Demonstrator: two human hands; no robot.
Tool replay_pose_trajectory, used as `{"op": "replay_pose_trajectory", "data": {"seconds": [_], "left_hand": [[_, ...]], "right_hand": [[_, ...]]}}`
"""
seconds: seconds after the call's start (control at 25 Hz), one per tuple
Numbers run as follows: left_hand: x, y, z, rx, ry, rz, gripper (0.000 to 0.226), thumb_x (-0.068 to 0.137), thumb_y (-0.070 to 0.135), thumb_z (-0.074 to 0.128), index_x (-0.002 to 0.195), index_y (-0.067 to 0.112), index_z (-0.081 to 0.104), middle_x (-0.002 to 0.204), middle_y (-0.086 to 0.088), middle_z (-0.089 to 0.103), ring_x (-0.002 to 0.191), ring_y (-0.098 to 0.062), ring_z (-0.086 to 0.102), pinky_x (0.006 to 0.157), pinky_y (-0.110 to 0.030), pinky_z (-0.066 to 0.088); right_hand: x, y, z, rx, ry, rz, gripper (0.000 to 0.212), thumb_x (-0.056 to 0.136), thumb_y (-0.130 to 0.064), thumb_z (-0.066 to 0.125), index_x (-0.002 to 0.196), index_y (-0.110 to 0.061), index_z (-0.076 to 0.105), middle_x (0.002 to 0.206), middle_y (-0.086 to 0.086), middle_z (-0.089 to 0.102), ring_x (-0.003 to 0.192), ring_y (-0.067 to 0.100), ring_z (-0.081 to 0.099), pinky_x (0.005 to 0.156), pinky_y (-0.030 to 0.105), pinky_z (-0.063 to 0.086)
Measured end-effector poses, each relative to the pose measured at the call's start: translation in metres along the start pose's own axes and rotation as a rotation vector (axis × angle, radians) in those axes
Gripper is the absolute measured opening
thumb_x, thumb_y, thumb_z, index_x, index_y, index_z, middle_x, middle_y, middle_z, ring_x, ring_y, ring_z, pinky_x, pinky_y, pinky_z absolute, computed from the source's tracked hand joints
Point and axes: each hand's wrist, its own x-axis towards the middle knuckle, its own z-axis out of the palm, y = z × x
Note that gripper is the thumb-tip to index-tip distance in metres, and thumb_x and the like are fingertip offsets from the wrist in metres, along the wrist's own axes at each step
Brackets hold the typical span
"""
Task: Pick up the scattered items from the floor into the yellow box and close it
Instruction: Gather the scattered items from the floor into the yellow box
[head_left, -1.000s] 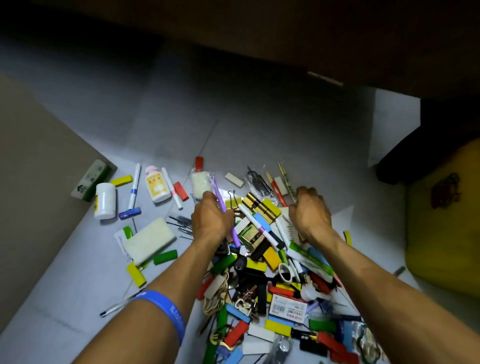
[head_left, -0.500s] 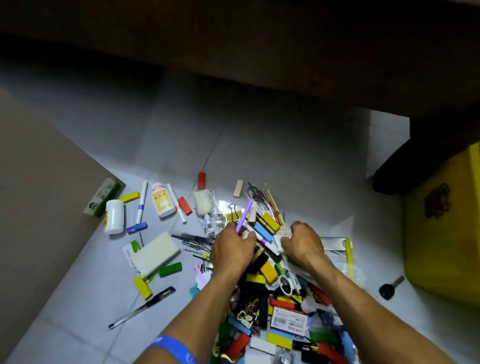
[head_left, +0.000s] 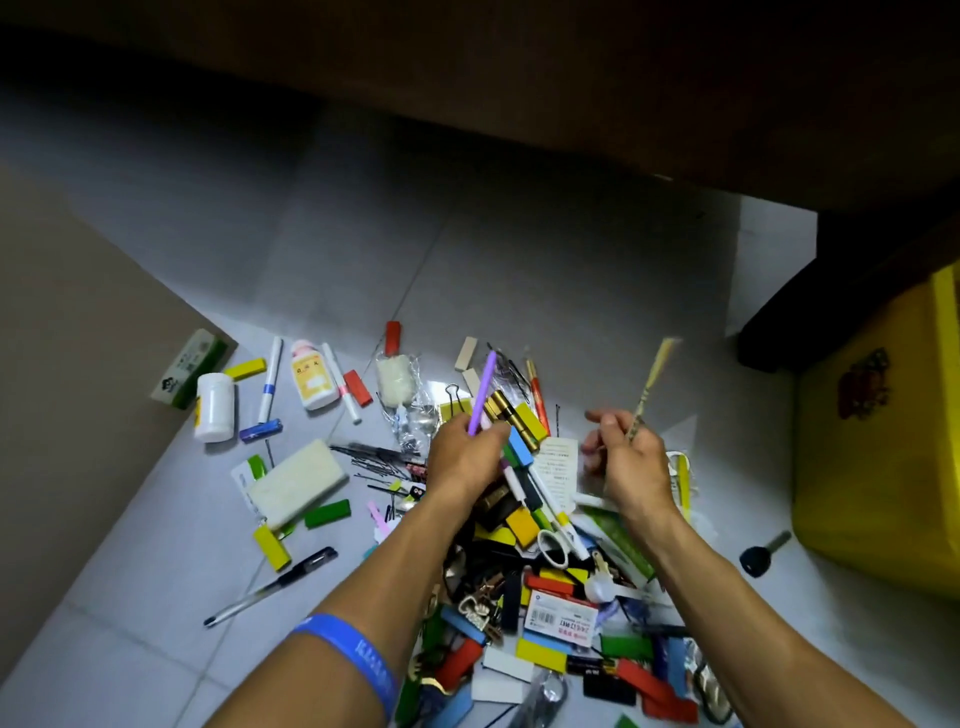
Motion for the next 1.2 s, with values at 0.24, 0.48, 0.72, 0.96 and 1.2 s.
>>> {"op": "replay_pose_trajectory", "data": {"seconds": [0.24,0.48,0.72,0.96,1.2], "left_hand": [[-0.028,-0.001,0.001,-0.464,-0.18,-0.092,0.029,0.087,0.032,0.062,0.099,0.006,0.066,0.065,-0.006,0.067,0.057,-0.02,0.063,0.058,-0.031,0.054],[-0.039,-0.019,0.009,-0.395,0.009,-0.078,0.012,0.083,0.02,0.073,0.083,0.017,0.061,0.068,-0.001,0.071,0.061,-0.016,0.069,0.052,-0.028,0.053],[-0.04,-0.016,0.001,-0.368,0.084,-0.145,0.028,0.089,0.038,0.065,0.085,0.01,0.064,0.075,-0.005,0.069,0.065,-0.02,0.066,0.06,-0.032,0.052],[-0.024,-0.012,-0.025,-0.421,0.057,-0.159,0.022,0.096,0.039,0.059,0.095,0.017,0.055,0.052,-0.003,0.058,0.043,-0.016,0.056,0.044,-0.025,0.046],[-0.028,-0.019,-0.016,-0.35,-0.153,-0.076,0.027,0.07,0.045,0.083,0.076,0.023,0.068,0.055,0.008,0.058,0.043,-0.008,0.048,0.04,-0.02,0.036]], "right_hand": [[-0.059,-0.014,0.043,-0.468,-0.386,-0.028,0.04,0.09,-0.009,0.052,0.126,-0.025,0.05,0.11,0.004,0.065,0.086,0.017,0.064,0.075,0.037,0.056],[-0.07,-0.001,0.036,-0.255,-0.503,0.013,0.066,0.083,0.014,0.043,0.126,-0.033,0.059,0.111,-0.007,0.07,0.06,-0.009,0.062,0.051,0.013,0.047],[-0.061,0.012,0.036,-0.307,-0.379,-0.118,0.027,0.093,-0.011,0.058,0.101,-0.032,0.073,0.107,-0.014,0.073,0.085,-0.004,0.068,0.066,0.007,0.048],[-0.039,0.037,0.021,-1.287,-0.252,-0.288,0.02,0.091,-0.033,0.057,0.102,-0.016,0.056,0.105,0.007,0.064,0.093,0.027,0.058,0.07,0.031,0.04],[-0.05,0.006,0.035,-0.366,-0.136,-0.153,0.023,0.099,-0.036,0.052,0.09,-0.022,0.067,0.075,0.005,0.067,0.059,0.013,0.064,0.057,0.044,0.058]]}}
